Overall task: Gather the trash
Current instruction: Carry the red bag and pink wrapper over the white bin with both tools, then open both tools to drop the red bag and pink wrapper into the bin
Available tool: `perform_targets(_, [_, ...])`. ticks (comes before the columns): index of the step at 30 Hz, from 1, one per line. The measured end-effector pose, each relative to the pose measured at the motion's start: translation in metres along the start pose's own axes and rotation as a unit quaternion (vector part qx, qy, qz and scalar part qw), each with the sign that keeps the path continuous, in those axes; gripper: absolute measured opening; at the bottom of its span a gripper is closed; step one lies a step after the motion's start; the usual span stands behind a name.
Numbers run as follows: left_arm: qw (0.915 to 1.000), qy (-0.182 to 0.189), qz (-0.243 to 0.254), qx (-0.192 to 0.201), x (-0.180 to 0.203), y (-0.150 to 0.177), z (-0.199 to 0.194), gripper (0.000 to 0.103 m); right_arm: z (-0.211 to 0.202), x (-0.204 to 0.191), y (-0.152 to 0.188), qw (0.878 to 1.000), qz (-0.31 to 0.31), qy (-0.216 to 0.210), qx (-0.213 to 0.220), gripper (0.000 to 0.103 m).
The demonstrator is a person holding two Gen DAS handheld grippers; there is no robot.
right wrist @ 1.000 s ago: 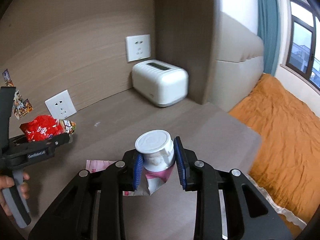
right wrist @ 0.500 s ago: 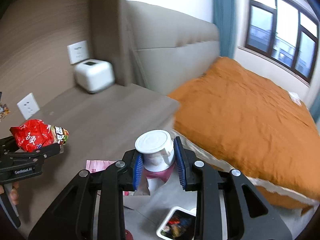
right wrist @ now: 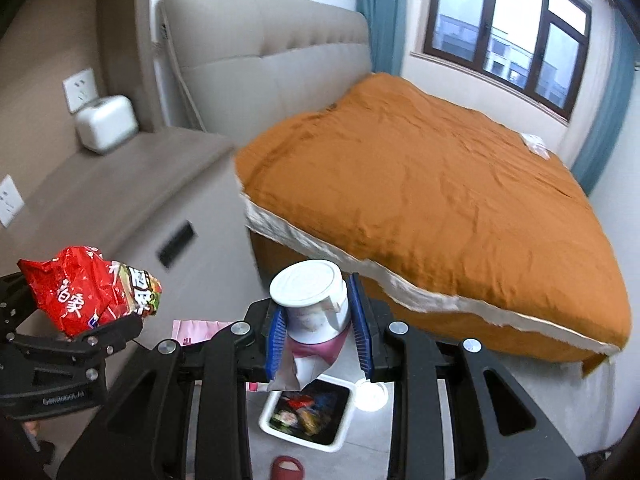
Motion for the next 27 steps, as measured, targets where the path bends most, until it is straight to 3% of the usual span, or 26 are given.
perform_targets(7, [0.9979, 0.021, 0.042, -0.044, 0.048, 0.036, 0.036, 0.07, 0.031, 0.037, 0.046, 0.998, 0.018, 0.031, -0.044, 0.031])
perform_targets(14, [0.9907, 0.053, 0.045, -0.117, 0.078, 0.09, 0.094, 0.07, 0.095, 0.06, 0.103, 0.992, 0.057, 0.045, -0.099, 0.031])
perform_targets(20, [0.9813, 0.088, 0.049, -0.164, 0.1, 0.139, 0.176, 0.07, 0.169, 0.061, 0.161, 0.983, 0.099, 0.041, -0.146, 0.031])
perform_targets(25, [0.9758, 0.117, 0.062, -0.174, 0.116, 0.167, 0.25, 0.07, 0.23, 0.051, 0.21, 0.977, 0.111, 0.037, -0.178, 0.031])
perform_targets(27, [0.9729, 0.13, 0.061, -0.181, 0.118, 0.179, 0.283, 0.072, 0.254, 0.046, 0.233, 0.977, 0.101, 0.042, -0.185, 0.037])
Point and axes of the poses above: each gripper's, at about its wrist camera, not at the fingertips, and z roughly the way its jaws point, x to its right, y to its underside, the point moved 10 cm from there along z, roughly the way its jaws point, and after that the axes turned 2 degrees about -y, right-handed, at the moved point
